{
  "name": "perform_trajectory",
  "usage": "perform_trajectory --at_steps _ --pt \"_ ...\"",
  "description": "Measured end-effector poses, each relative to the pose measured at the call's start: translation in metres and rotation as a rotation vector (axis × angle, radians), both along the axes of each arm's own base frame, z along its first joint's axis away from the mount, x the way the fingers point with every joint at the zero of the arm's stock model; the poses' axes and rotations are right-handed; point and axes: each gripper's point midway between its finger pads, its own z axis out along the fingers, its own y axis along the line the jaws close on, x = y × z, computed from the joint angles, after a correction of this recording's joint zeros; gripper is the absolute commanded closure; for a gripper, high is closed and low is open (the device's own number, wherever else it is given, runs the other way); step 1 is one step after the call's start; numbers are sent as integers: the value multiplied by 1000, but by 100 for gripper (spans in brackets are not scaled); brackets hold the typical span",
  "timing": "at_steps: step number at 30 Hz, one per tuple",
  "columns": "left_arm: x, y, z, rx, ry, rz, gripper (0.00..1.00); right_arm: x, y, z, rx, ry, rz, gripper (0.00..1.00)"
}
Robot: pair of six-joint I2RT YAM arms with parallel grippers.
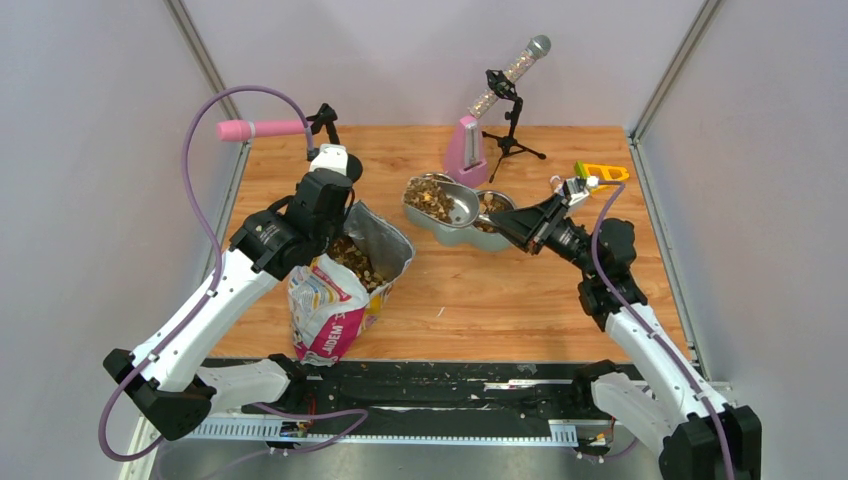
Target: Serve the pet food
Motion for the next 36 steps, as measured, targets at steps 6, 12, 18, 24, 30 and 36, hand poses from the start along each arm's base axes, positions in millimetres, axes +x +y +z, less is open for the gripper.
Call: perform_trajectory --at_steps 6,12,18,24,30,36 --pt "0 0 0 0 0 1 100 21 -44 -6 -39 19 -180 100" --pt "0 1 0 3 -2 4 100 40 -87 -23 -103 61 -365 100" --pt "0 1 0 4 -3 5 100 53 -116 -64 -198 153 -495 100" --pt "0 1 0 5 -2 6 100 64 -139 -109 -325 266 -598 100" --pt "0 1 0 6 -3 5 100 68 -152 -141 -432 333 -638 100" --pt "0 2 0 6 -3 6 100 71 -157 -166 -509 392 -626 100"
